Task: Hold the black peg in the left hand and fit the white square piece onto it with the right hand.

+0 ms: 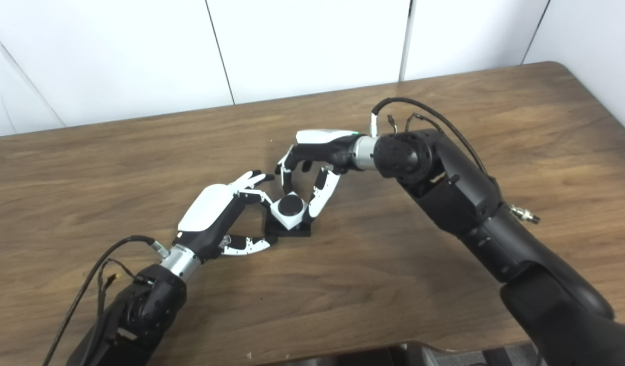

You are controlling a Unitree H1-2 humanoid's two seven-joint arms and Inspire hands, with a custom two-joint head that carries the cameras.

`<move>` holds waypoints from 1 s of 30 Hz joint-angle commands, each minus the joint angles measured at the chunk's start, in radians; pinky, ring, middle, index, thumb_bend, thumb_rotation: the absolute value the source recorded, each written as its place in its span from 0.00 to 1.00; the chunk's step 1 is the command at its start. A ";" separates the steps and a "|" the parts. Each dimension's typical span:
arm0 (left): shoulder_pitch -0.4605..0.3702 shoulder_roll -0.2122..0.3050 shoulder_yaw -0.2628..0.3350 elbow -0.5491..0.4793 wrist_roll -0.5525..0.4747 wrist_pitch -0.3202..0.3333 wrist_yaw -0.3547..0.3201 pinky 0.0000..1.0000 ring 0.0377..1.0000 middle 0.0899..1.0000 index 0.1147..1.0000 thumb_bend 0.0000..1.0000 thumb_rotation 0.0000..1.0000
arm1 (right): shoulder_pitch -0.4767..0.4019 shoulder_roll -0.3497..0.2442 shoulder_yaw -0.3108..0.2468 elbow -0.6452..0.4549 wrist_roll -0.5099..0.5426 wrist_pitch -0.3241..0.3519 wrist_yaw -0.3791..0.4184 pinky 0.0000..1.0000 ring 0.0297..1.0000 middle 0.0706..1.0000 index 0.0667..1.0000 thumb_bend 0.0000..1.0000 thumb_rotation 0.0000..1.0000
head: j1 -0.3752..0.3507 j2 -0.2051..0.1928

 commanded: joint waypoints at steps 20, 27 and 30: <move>0.044 0.044 -0.036 0.058 0.044 0.048 -0.114 0.90 0.97 0.92 0.43 0.52 0.09 | -0.035 -0.022 -0.115 -0.058 0.045 0.003 -0.066 0.73 0.88 0.93 0.95 0.99 0.40 | -0.008 -0.005; 0.042 0.048 -0.035 0.070 0.040 0.036 -0.107 0.90 0.97 0.92 0.43 0.52 0.09 | -0.005 -0.004 -0.238 -0.061 0.111 -0.063 -0.199 0.69 0.82 0.84 0.81 0.73 0.27 | -0.018 -0.012; 0.042 0.048 -0.033 0.073 0.038 0.031 -0.103 0.90 0.96 0.91 0.43 0.52 0.09 | 0.018 0.011 -0.273 -0.067 0.143 -0.090 -0.248 0.65 0.78 0.81 0.78 0.69 0.20 | -0.024 -0.016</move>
